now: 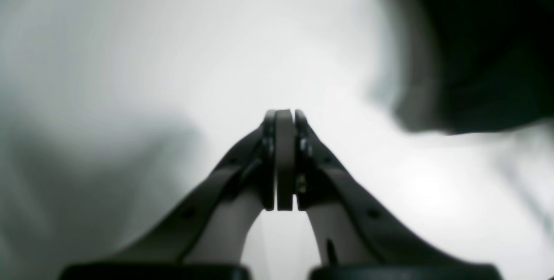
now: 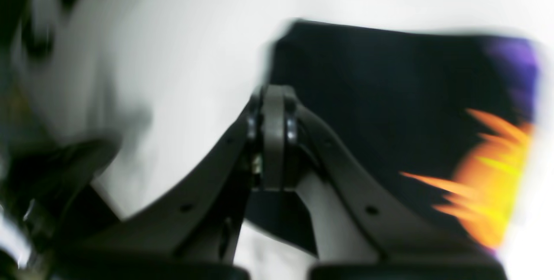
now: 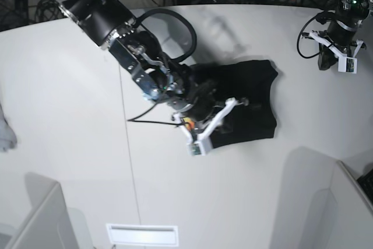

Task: Fold the T-shirt properly
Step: 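Press the folded bundle flat and release the right gripper, then grasp the folded bundle's edge with the left gripper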

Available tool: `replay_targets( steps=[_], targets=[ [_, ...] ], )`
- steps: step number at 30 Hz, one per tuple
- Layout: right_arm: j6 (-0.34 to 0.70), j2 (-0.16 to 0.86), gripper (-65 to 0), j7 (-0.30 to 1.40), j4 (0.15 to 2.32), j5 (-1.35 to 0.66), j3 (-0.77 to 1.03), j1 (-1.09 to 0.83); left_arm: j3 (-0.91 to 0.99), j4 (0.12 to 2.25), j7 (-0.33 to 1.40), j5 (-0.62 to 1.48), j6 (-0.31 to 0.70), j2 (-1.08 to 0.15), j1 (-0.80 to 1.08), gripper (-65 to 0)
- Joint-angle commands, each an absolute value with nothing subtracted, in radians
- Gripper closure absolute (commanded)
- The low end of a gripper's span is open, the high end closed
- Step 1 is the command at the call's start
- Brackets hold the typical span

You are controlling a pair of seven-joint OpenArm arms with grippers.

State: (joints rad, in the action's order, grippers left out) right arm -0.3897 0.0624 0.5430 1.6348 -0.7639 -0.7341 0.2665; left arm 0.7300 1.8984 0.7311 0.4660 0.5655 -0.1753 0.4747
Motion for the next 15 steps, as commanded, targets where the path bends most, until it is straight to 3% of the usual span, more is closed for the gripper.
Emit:
replay_targets(
  steps=[1, 4, 9, 11, 15],
  targets=[
    [-0.386, 0.070, 0.0, 0.532, 1.656, -0.768, -0.670, 0.251, 0.737, 1.922, 0.716, 0.470, 0.559, -0.176, 0.470, 0.0],
    [-0.386, 0.113, 0.0, 0.536, 1.696, -0.768, -0.521, 0.153, 0.720, 1.926, 0.717, 0.470, 0.559, -0.159, 0.433, 0.0],
    [-0.386, 0.222, 0.0, 0.532, 1.776, -0.768, -0.447, 0.048, 0.653, 1.940, 0.814, 0.513, 0.559, -0.151, 0.371, 0.0],
    [-0.386, 0.245, 0.0, 0.532, 1.797, -0.768, -0.418, 0.012, 0.651, 1.929, 0.854, 0.590, 0.559, -0.151, 0.340, -13.0],
    [-0.386, 0.266, 0.0, 0.532, 1.839, -0.768, -0.354, -0.062, 0.653, 1.903, 0.934, 0.708, 0.555, -0.153, 0.280, -49.5]
  ],
)
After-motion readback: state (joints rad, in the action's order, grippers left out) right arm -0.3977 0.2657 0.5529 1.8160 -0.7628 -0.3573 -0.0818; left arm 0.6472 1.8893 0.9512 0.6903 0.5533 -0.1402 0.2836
